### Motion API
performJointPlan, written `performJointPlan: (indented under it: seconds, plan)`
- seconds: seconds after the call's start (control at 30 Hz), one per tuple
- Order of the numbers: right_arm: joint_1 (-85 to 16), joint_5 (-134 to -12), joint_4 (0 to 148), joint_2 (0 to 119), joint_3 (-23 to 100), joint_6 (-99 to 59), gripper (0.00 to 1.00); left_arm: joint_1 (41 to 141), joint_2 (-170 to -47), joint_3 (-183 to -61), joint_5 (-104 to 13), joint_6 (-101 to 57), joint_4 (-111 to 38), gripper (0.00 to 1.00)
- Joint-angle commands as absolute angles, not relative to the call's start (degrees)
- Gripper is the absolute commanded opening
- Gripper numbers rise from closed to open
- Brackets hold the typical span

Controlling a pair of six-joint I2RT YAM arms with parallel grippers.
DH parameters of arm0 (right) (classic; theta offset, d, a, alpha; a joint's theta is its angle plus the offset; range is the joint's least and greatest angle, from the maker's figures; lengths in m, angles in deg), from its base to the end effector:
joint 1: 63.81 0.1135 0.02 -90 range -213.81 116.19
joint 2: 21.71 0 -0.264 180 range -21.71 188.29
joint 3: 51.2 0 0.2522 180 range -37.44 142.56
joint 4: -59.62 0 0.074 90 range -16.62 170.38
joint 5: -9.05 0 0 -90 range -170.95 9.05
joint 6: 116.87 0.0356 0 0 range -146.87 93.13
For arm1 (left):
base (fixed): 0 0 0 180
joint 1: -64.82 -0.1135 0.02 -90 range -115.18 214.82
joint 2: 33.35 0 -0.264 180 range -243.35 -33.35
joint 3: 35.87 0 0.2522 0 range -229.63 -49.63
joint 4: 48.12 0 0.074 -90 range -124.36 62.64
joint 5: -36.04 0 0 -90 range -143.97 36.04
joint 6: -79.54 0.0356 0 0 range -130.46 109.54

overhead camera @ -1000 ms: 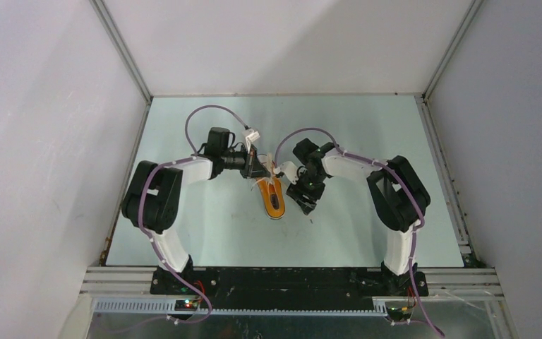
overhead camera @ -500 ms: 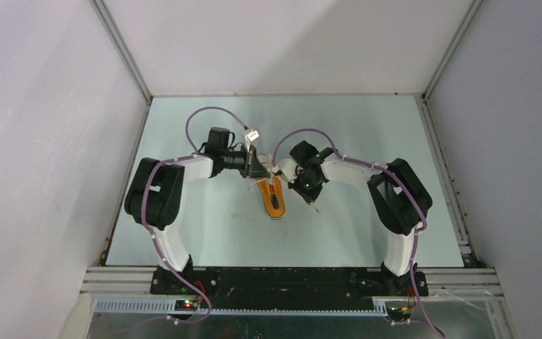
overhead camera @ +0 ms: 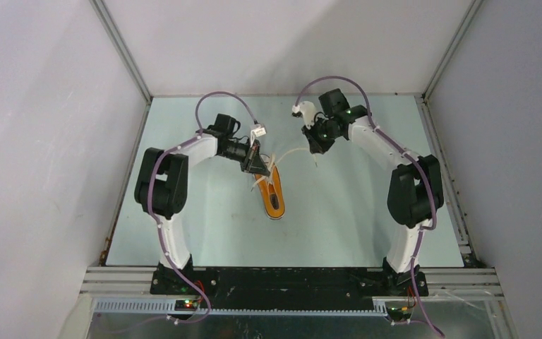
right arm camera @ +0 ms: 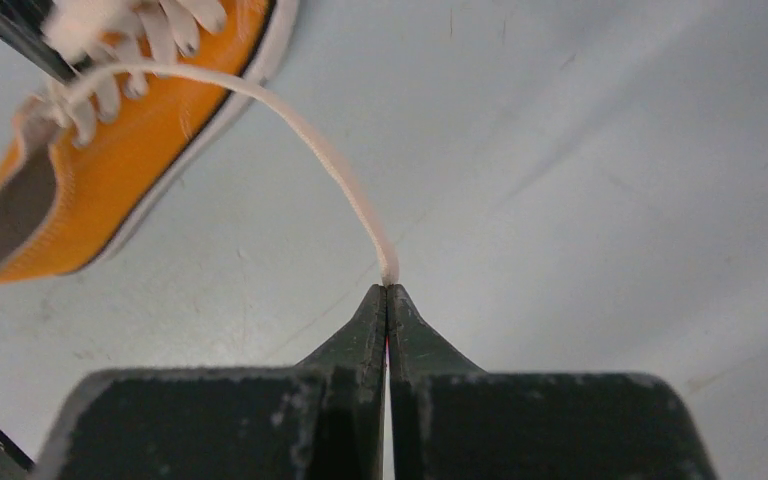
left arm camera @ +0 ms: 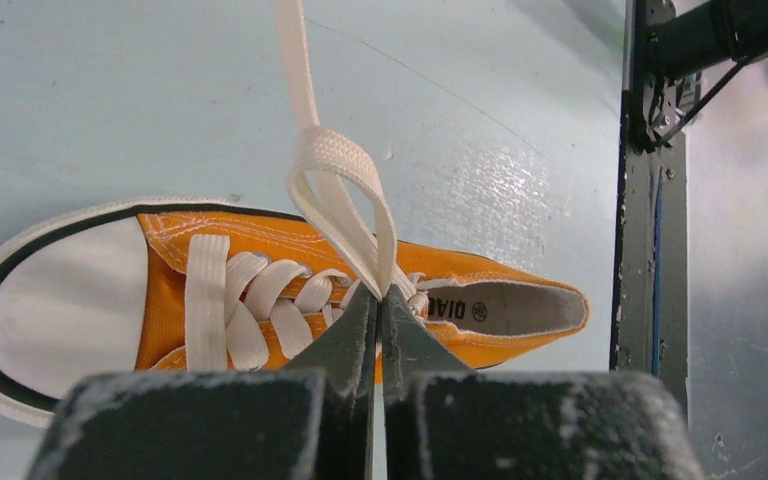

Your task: Tie the shoes

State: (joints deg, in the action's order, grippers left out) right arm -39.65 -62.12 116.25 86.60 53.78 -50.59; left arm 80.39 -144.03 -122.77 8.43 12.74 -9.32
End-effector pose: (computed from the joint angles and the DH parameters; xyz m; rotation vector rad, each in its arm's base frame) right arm 0.3681 0.1777 0.2563 -1.1552 2.3182 0.4317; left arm 0.3631 -0.1339 0.1785 1.0742 2.0385 -1.3402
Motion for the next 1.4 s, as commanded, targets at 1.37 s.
performJointPlan:
  seconds: [1.37]
  plan:
    - [-25.99, -34.83, 129.21, 88.49, 61.41, -76.85, 0.00, 78.73, -144.94, -126.97, 11.04, -2.17, -2.03, 0.00]
